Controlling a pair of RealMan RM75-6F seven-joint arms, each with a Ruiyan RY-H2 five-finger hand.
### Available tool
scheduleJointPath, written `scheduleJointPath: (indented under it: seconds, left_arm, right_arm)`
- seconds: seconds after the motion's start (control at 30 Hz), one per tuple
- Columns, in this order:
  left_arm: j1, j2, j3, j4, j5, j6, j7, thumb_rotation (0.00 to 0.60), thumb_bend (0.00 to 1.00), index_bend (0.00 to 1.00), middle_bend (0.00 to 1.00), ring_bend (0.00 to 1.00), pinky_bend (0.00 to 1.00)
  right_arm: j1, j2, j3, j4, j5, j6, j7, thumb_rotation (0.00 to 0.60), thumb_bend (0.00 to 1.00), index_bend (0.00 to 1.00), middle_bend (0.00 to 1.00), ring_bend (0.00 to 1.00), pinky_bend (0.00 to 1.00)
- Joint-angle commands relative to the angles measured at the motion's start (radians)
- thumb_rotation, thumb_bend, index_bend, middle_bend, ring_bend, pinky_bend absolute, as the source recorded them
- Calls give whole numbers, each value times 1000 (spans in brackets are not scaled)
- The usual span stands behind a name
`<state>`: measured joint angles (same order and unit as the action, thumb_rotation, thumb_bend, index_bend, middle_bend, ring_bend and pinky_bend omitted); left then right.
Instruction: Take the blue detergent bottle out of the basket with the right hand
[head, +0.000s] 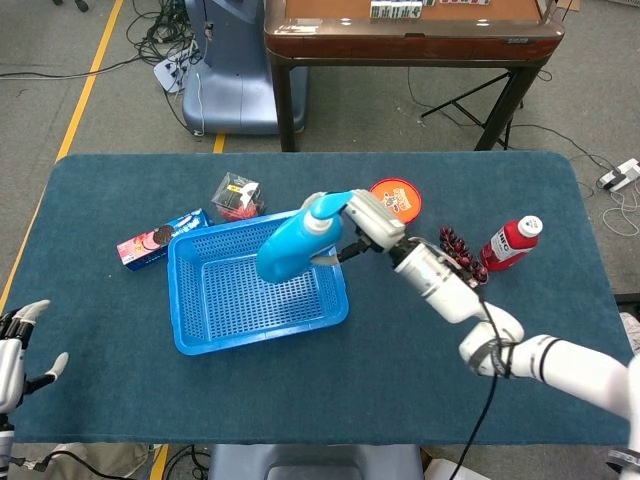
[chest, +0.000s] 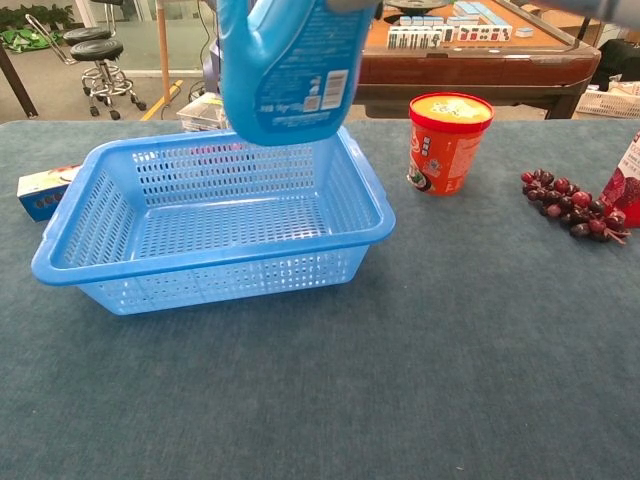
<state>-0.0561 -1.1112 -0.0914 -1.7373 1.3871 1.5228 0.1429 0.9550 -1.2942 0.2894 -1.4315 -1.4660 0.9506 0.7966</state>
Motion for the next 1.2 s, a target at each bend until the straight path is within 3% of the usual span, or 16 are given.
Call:
scheduleJointPath:
  seconds: [0.03, 0.4, 0.7, 0.9, 1.1, 1.2]
  left_arm:
    - [-2, -2, 0, -1, 2, -1, 2, 600, 288, 193, 192, 158, 132]
    - [-9, -7, 1, -13, 11, -4, 19, 600, 287, 192, 192, 158, 132]
    - [-11, -11, 6, -18, 15, -7, 33, 600, 288, 192, 192, 157, 132]
    - [-15, -13, 4, -26, 15, -8, 45, 600, 288, 192, 192, 157, 132]
    - [-20, -18, 7, -29, 10, -19, 56, 600, 288, 192, 192, 157, 132]
    - [-20, -18, 6, -29, 10, -17, 54, 600, 287, 192, 192, 158, 132]
  right_arm:
    - [-88, 138, -45, -114, -1, 6, 59, 600, 334, 632, 508, 500, 566]
    - [-232, 286, -180, -185, -93, 49, 166, 600, 334, 632, 508, 500, 566]
    - [-295, 306, -294, -161, -144, 18, 278, 600, 332, 632, 494, 500, 568]
    - [-294, 310, -336, -133, -162, -32, 326, 600, 330, 630, 463, 491, 568]
    - [-279, 293, -360, -100, -164, -93, 313, 600, 329, 553, 399, 428, 568]
    - [-272, 282, -371, -88, -173, -108, 322, 600, 325, 451, 341, 372, 546]
